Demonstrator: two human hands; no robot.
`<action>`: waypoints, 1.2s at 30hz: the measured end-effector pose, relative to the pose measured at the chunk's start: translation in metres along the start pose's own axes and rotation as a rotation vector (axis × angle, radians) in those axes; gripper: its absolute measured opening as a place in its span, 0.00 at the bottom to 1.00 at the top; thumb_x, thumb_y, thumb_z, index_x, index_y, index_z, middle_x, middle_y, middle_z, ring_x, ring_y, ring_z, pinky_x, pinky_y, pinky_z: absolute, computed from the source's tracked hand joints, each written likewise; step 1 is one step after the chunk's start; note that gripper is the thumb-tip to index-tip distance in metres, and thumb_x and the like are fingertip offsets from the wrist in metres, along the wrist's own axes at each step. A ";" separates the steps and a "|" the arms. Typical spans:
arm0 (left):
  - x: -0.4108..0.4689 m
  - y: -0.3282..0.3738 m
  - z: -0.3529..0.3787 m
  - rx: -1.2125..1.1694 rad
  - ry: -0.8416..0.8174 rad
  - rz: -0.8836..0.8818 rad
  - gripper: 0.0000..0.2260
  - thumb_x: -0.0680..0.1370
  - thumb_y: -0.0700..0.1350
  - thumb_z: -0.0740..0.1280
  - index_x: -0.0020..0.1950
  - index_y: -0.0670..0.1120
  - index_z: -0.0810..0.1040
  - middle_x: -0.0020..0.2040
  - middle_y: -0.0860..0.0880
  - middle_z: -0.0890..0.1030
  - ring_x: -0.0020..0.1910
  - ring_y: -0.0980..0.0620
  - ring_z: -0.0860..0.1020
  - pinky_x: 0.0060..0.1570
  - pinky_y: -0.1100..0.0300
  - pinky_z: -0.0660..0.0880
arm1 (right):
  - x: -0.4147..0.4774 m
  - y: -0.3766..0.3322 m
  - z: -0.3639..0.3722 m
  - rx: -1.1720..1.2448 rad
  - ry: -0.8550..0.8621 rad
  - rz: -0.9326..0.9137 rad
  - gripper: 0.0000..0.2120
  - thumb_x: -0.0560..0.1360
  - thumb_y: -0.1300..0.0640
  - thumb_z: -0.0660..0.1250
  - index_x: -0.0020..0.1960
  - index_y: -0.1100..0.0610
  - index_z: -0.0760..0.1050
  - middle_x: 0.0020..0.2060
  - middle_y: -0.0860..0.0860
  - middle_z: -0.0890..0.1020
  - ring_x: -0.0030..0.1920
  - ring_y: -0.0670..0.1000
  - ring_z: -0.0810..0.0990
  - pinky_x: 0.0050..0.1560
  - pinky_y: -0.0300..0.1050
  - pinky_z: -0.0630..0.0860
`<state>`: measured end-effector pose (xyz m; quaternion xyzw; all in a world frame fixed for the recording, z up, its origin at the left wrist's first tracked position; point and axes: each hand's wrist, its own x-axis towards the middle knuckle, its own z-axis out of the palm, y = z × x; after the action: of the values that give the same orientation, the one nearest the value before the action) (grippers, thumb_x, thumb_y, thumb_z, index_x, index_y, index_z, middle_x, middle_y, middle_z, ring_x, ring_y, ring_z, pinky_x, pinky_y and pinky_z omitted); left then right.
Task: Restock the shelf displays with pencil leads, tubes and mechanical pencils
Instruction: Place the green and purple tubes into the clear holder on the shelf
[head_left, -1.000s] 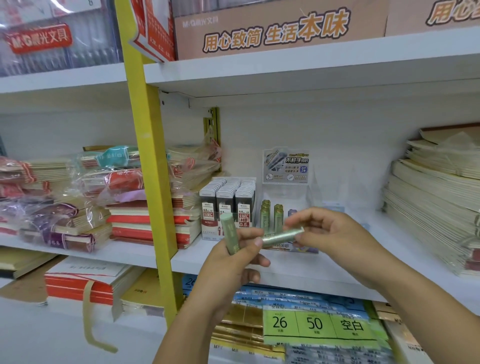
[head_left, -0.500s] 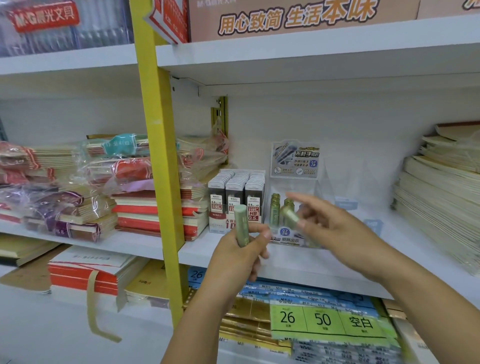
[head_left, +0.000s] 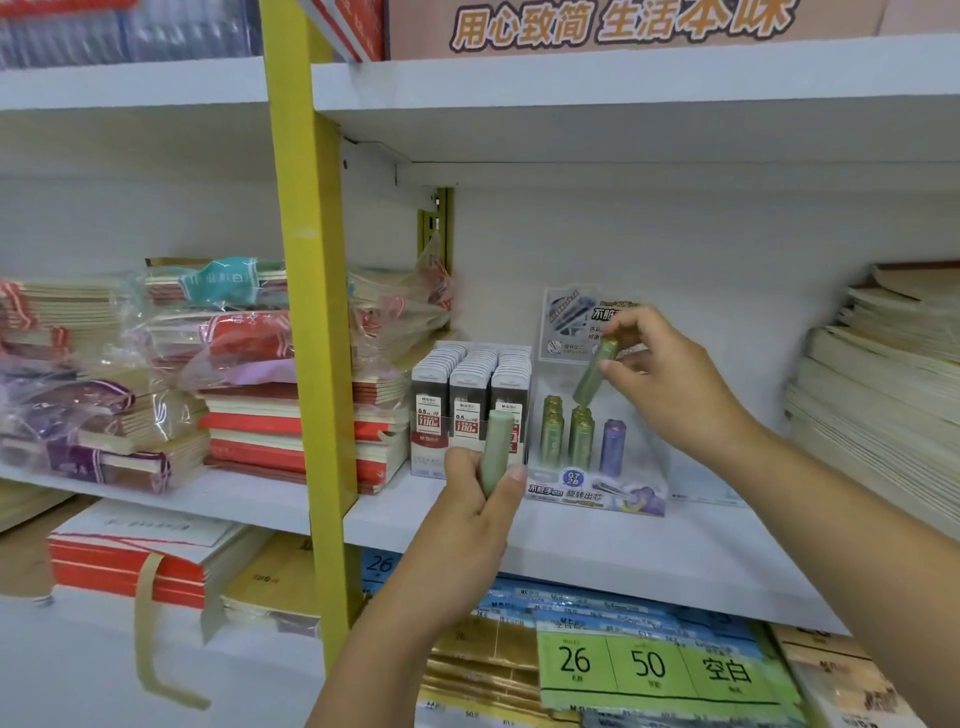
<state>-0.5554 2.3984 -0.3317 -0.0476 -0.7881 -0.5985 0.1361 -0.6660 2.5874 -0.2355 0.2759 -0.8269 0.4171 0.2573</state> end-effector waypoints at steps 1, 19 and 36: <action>0.001 -0.001 0.001 0.038 0.022 0.023 0.12 0.80 0.63 0.58 0.49 0.55 0.64 0.37 0.51 0.67 0.30 0.56 0.65 0.30 0.58 0.66 | 0.001 0.001 0.003 -0.035 -0.013 0.000 0.12 0.76 0.62 0.68 0.54 0.48 0.71 0.48 0.47 0.78 0.44 0.50 0.81 0.41 0.32 0.72; 0.003 0.000 0.003 0.027 0.147 0.108 0.05 0.79 0.57 0.65 0.47 0.58 0.77 0.39 0.55 0.83 0.27 0.62 0.73 0.29 0.69 0.72 | 0.022 0.005 0.010 -0.130 -0.327 0.179 0.05 0.74 0.65 0.71 0.49 0.58 0.79 0.42 0.53 0.84 0.35 0.47 0.83 0.42 0.41 0.81; -0.001 0.003 0.006 -0.030 0.128 0.126 0.03 0.79 0.55 0.66 0.48 0.61 0.80 0.33 0.57 0.77 0.29 0.58 0.71 0.29 0.64 0.70 | -0.029 -0.024 0.002 0.020 -0.073 -0.025 0.09 0.79 0.53 0.63 0.53 0.44 0.79 0.41 0.38 0.81 0.43 0.38 0.79 0.43 0.31 0.75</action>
<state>-0.5544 2.4054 -0.3308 -0.0606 -0.7642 -0.6022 0.2229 -0.6295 2.5805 -0.2425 0.3037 -0.8280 0.4119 0.2292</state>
